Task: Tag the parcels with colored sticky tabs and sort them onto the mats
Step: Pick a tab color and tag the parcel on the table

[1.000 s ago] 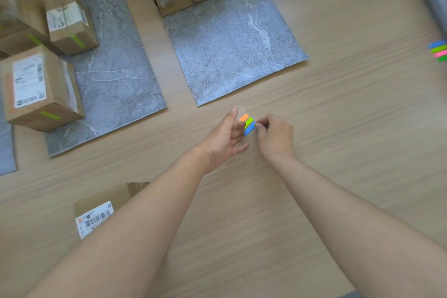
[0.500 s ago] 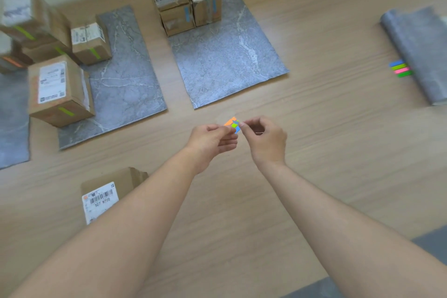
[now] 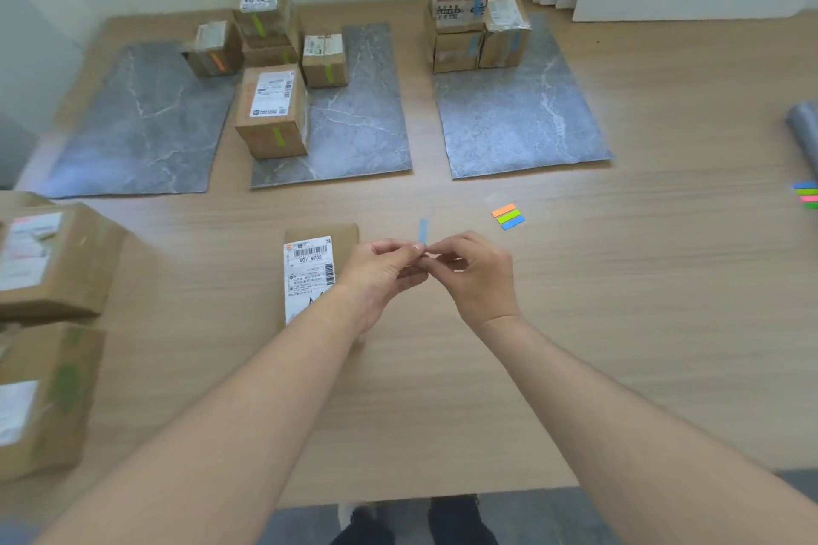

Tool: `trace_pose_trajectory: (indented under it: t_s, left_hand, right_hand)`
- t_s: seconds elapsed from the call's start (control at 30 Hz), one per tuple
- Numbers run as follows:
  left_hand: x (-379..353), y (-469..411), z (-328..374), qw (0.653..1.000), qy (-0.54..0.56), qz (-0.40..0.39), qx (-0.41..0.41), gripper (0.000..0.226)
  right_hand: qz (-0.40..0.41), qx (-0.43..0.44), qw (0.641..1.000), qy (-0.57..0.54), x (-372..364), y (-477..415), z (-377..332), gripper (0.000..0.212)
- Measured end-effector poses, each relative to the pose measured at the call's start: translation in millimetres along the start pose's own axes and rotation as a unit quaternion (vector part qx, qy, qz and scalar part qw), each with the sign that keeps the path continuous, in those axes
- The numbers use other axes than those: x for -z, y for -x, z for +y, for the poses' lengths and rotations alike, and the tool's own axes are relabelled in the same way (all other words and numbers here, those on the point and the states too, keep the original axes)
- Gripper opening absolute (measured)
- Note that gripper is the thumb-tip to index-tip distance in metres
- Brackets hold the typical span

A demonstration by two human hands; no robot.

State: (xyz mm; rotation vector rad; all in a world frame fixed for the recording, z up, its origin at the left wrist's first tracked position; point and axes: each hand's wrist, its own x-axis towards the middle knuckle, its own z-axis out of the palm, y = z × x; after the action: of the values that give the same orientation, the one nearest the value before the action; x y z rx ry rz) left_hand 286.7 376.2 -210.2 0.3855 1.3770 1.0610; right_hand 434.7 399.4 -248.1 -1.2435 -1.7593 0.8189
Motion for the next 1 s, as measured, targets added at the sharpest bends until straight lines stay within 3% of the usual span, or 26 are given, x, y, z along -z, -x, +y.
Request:
trace_pose_trajectory:
  t_s: [0.17, 0.4, 0.5, 0.6, 0.73, 0.87, 1.0]
  left_hand:
    - [59, 28, -5, 0.999, -0.011, 0.024, -0.041, 0.021]
    - [125, 71, -37, 0.997, -0.041, 0.01, -0.064, 0.004]
    - [144, 78, -59, 0.996, -0.056, 0.016, -0.067, 0.002]
    - [152, 77, -83, 0.996, -0.055, 0.031, -0.064, 0.002]
    - [154, 70, -111, 0.996, -0.039, 0.063, -0.059, 0.005]
    - [155, 55, -132, 0.993, -0.036, 0.099, -0.059, 0.007]
    - [154, 46, -144, 0.991, -0.021, 0.117, -0.054, 0.004]
  right_hand:
    - [0.04, -0.018, 0.999, -0.005, -32, 28, -39, 0.008]
    - [0.057, -0.065, 0.996, 0.019, -74, 77, -79, 0.012]
    - [0.051, -0.044, 0.997, 0.049, -81, 91, -80, 0.019]
    - [0.004, 0.018, 0.994, 0.108, -83, 99, -78, 0.04]
    - [-0.134, 0.059, 0.974, 0.172, -92, 96, -70, 0.058]
    - [-0.26, 0.061, 0.935, 0.235, -103, 95, -59, 0.054]
    - [-0.236, 0.077, 0.935, 0.252, -107, 97, -49, 0.045]
